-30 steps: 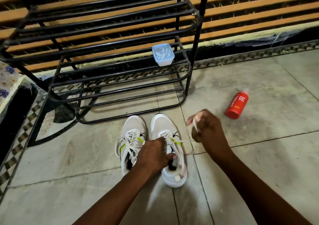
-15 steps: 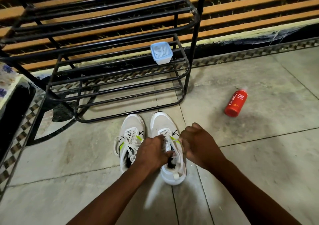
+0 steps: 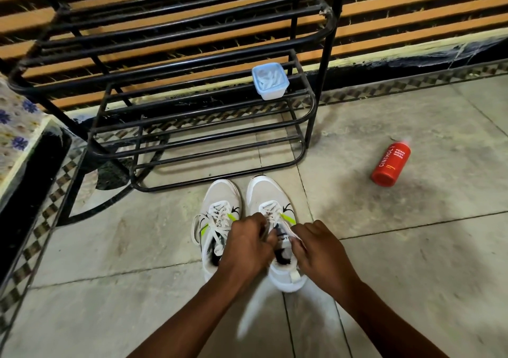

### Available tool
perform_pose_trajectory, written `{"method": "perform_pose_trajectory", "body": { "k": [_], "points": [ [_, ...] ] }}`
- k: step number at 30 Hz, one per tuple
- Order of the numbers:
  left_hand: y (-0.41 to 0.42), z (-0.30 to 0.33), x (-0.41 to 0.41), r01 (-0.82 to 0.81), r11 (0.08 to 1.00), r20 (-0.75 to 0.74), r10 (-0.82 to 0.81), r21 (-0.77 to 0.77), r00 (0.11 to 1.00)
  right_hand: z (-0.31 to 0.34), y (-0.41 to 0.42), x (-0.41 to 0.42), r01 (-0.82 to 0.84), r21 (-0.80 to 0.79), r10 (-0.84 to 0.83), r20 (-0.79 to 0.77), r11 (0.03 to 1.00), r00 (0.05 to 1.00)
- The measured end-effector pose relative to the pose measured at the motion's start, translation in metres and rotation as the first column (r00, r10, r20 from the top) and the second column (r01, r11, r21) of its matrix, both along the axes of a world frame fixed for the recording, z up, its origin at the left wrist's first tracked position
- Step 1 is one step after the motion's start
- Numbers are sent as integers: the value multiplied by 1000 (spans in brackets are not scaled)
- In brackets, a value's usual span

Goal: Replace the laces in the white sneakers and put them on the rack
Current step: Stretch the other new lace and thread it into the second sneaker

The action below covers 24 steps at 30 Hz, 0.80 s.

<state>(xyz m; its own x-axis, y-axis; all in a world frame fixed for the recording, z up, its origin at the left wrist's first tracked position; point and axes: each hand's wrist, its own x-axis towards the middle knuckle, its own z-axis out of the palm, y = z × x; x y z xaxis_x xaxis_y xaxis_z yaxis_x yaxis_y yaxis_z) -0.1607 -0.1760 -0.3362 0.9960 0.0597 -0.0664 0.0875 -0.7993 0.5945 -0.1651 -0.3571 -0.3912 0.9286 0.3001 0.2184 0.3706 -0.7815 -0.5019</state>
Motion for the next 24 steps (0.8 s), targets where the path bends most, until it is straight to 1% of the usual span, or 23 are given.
{"method": "perform_pose_trajectory", "body": {
  "k": [3, 8, 9, 11, 13, 15, 18, 22, 24],
  "points": [
    [1, -1, 1, 29, 999, -1, -29, 38, 1000, 7, 2, -2, 15, 17, -14, -19, 1000, 1000],
    [8, 9, 5, -50, 998, -39, 49, -28, 998, 22, 3, 0, 93, 106, -94, 6, 990, 996],
    [11, 12, 7, -68, 996, -36, 66, -64, 997, 28, 3, 1, 119, 147, -119, -6, 982, 993],
    [16, 24, 9, -114, 983, -36, 110, -147, 993, 38, 2, 1, 168, 287, -165, -34, 943, 986],
    [19, 36, 8, -136, 957, -49, 128, -255, 991, 51, 2, 2, 189, 398, -175, -71, 898, 982],
    [20, 46, 8, -129, 927, -62, 114, -351, 992, 71, 2, 5, 201, 465, -138, -166, 862, 976],
    [19, 65, 4, -93, 900, -29, 89, -426, 996, 107, 3, 12, 198, 546, -37, -292, 814, 956],
    [17, 104, 0, -33, 879, 55, 67, -475, 996, 143, 3, 22, 189, 662, 61, -336, 726, 940],
    [20, 127, -2, -1, 883, 80, 43, -470, 996, 160, 1, 26, 201, 672, 88, -370, 713, 925]
  ]
}}
